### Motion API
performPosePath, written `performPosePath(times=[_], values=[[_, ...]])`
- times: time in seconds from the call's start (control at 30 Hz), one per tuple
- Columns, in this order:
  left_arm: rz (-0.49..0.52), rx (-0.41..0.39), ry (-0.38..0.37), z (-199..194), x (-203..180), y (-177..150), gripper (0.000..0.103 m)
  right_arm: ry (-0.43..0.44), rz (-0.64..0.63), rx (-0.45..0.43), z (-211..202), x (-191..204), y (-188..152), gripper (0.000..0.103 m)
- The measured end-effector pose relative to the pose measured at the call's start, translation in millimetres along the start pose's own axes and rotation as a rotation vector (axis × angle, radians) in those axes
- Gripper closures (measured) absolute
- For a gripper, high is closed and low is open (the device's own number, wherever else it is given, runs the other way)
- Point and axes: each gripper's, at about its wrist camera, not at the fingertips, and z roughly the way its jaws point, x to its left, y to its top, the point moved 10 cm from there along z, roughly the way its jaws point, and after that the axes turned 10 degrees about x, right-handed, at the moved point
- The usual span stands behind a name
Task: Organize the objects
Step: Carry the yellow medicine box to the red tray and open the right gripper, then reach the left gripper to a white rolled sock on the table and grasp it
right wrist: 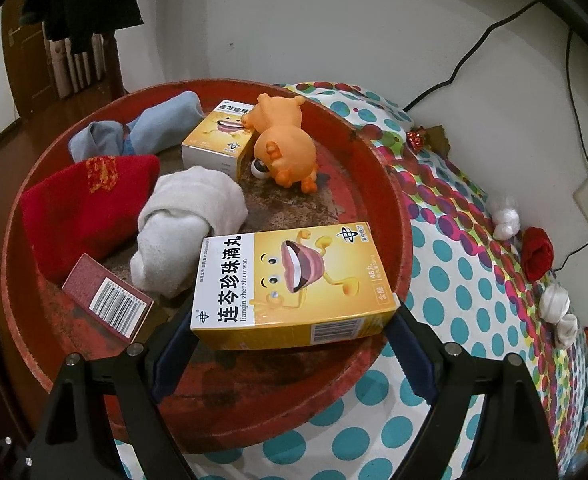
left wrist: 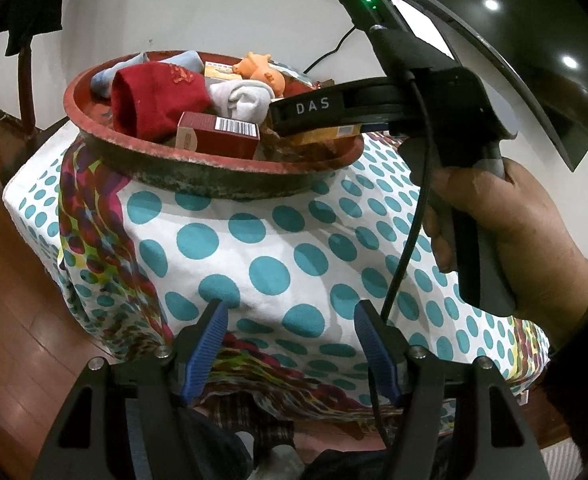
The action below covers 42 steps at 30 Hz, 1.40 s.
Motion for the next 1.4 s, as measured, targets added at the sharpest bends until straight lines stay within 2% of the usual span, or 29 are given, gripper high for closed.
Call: performPosePath(times=[0.23,0.33,0.47,0.53,0.6,0.67,0.8,0.93,1.0,1.07,1.13,1.27,1.4], values=[[-0.002,0.009,0.0,2.3,-1.2,-2.0,0.036,-0.018,-0.015,0.007,3.0,-1.1,2.2,0.013],[0.0,0.012,-0.002,2.1,-3.0,-2.6,0.036,-0.082,-0.037,0.01,3.3,-5.8,0.4,0.011],[-0.007,0.014,-0.002,3.9,-1.5,-3.6,0.036,-0.08,0.016,-0.046,-12.6,-26.6,-9.0,0.007],[-0.007,0.019,0.0,4.9,-2.2,-4.2,0.036,-0.034,0.101,-0.087,-25.6,-49.2,-17.9,0.002],[0.001,0.02,0.002,5.2,-4.2,-4.7,0.036,-0.018,0.183,-0.108,-33.6,-76.0,-30.1,0.001],[0.01,0.024,0.004,6.0,-7.8,-7.0,0.036,-0.038,0.262,-0.12,-35.7,-109.3,-48.0,0.001],[0.056,0.017,0.023,5.6,-15.5,-8.2,0.036,-0.076,0.516,-0.108,-28.2,-202.1,-105.1,0.001],[0.159,-0.053,0.046,-5.8,-36.1,-5.8,0.036,-0.159,0.755,-0.108,-26.9,-288.4,-171.3,0.0],[0.217,-0.102,0.063,-9.9,-46.2,-4.8,0.036,-0.201,0.834,-0.109,-27.5,-321.6,-196.5,0.0],[0.253,-0.113,0.065,-8.0,-55.4,-6.6,0.036,-0.251,0.898,-0.106,-30.5,-352.3,-220.0,0.0],[0.274,-0.103,0.065,-2.7,-63.7,-7.9,0.036,-0.297,0.943,-0.102,-33.7,-377.5,-239.0,0.0],[0.339,-0.086,0.054,7.5,-98.0,6.2,0.036,-0.312,0.993,-0.112,-35.0,-408.0,-263.7,0.0],[0.455,-0.129,0.054,15.3,-149.1,40.8,0.036,-0.237,1.044,-0.147,-30.0,-417.8,-272.9,0.0]])
